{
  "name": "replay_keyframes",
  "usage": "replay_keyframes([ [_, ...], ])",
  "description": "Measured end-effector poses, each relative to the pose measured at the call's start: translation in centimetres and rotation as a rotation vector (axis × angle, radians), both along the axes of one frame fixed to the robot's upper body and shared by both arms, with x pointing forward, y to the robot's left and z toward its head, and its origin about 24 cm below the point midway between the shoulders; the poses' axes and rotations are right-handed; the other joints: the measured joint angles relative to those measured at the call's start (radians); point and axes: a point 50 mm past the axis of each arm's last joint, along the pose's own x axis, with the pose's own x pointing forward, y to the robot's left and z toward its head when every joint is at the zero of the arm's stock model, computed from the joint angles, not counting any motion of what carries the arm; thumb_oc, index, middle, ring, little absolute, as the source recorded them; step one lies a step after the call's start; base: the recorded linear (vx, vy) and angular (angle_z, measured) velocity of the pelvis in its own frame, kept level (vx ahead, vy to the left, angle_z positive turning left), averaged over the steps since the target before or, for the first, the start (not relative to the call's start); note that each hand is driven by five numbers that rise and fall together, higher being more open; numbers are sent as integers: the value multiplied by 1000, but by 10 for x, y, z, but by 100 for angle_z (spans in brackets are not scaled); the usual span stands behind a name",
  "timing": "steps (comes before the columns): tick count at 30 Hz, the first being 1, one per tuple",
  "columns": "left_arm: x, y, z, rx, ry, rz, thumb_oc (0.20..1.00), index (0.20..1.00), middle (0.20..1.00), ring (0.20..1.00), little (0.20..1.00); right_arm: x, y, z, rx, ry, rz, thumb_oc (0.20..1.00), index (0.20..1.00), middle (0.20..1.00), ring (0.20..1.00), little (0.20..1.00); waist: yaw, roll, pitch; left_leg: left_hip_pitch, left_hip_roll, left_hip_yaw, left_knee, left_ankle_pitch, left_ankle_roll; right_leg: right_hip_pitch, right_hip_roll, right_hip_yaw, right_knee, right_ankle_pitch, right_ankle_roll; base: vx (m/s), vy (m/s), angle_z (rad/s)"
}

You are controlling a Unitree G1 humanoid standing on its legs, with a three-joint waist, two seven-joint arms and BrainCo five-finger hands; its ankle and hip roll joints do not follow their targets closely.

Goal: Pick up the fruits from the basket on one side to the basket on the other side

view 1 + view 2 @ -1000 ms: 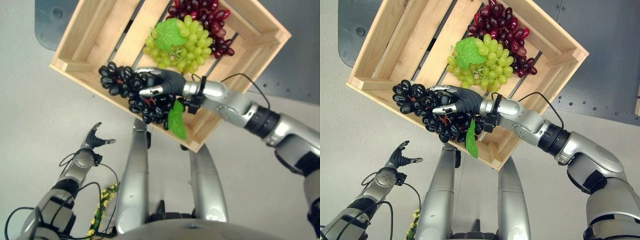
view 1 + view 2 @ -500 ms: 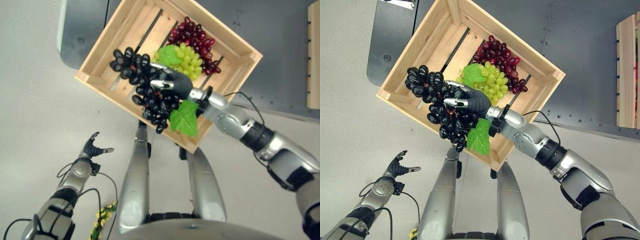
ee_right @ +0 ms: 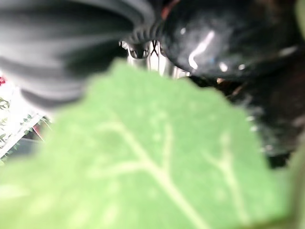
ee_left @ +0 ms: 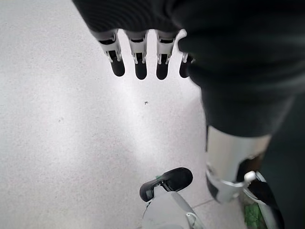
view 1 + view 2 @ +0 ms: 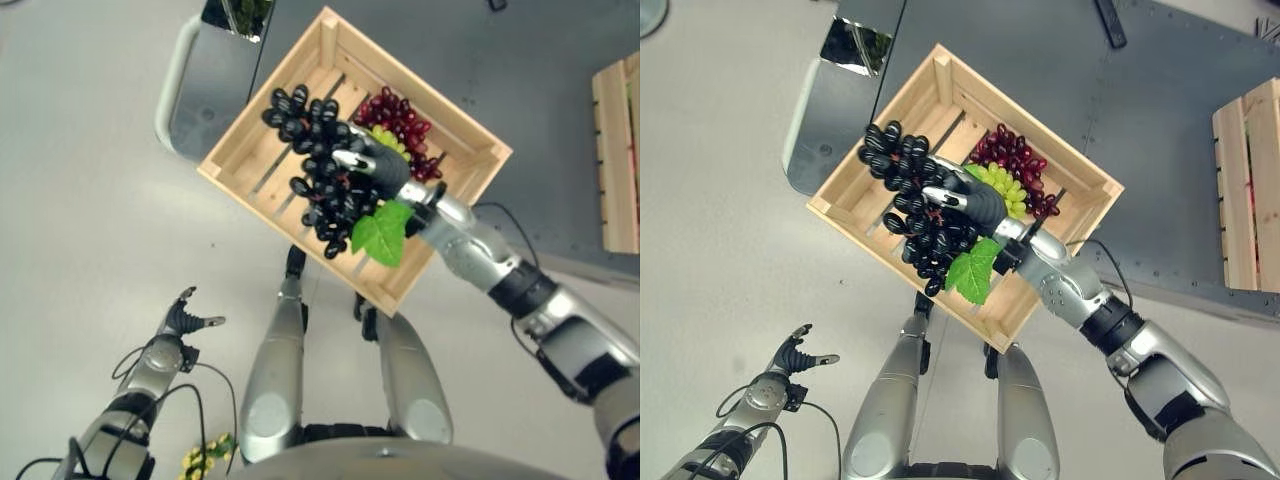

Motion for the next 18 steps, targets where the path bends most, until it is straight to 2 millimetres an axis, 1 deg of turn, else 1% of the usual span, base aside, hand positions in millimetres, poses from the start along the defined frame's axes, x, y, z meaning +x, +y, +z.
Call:
replay_keyframes([
  [4, 2, -7, 3, -21, -26, -37, 1000, 1000, 1000, 1000, 1000, -1, -9, -12, 27, 48, -49, 200, 200, 200, 200, 200, 0, 7, 4, 32, 3, -1, -1, 0, 0, 37, -1, -12, -3, -2, -2, -7, 20, 4],
  [9, 5, -13, 8, -36, -57, -67, 1000, 1000, 1000, 1000, 1000, -4, -11, -21, 65, 88, -73, 200, 200, 200, 200, 200, 0, 11, 6, 57, 4, -1, -6, 0, 0, 65, -1, -17, -7, -6, -2, -2, 13, 5],
  [11, 9, -17, 13, -40, -85, -93, 1000, 1000, 1000, 1000, 1000, -4, -14, -24, 87, 101, -88, 200, 200, 200, 200, 200, 1, 13, 6, 67, 4, -2, -7, 0, 1, 77, -3, -22, -7, -8, -3, 6, 11, 6],
  [13, 16, -25, 29, -52, -150, -176, 1000, 1000, 1000, 1000, 1000, -7, -19, -30, 137, 132, -126, 200, 200, 200, 200, 200, 4, 14, 6, 97, 2, -2, -16, -1, 2, 107, -9, -29, -8, -17, -2, 13, 17, 13],
  [14, 20, -29, 38, -58, -186, -218, 1000, 1000, 1000, 1000, 1000, -9, -21, -30, 143, 132, -131, 200, 200, 200, 200, 200, 3, 21, 7, 109, 1, -2, -17, -2, 4, 122, -12, -34, -7, -22, -1, 8, 12, 12],
  [15, 20, -31, 44, -60, -204, -243, 1000, 1000, 1000, 1000, 1000, -10, -22, -30, 153, 130, -132, 200, 200, 200, 200, 200, 3, 22, 6, 112, 1, -2, -16, -3, 5, 126, -13, -36, -6, -24, 0, 9, 2, 11],
  [16, 23, -33, 56, -63, -243, -292, 1000, 1000, 1000, 1000, 1000, -13, -23, -27, 167, 121, -131, 200, 200, 200, 200, 200, 3, 27, 5, 113, 0, -3, -14, -3, 6, 129, -14, -39, -6, -25, -1, 24, -3, 5],
  [17, 24, -32, 59, -62, -258, -300, 1000, 1000, 1000, 1000, 1000, -14, -23, -26, 167, 114, -127, 200, 200, 200, 200, 200, 3, 31, 4, 114, 1, -3, -14, -3, 6, 130, -15, -39, -6, -26, -1, 26, -5, 7],
  [18, 26, -32, 70, -76, -276, -323, 1000, 1000, 1000, 1000, 1000, -15, -24, -25, 171, 110, -128, 200, 200, 200, 200, 200, 6, 35, 5, 118, 0, -6, -16, -3, 6, 137, -15, -44, -6, -27, -2, 26, -11, 9],
])
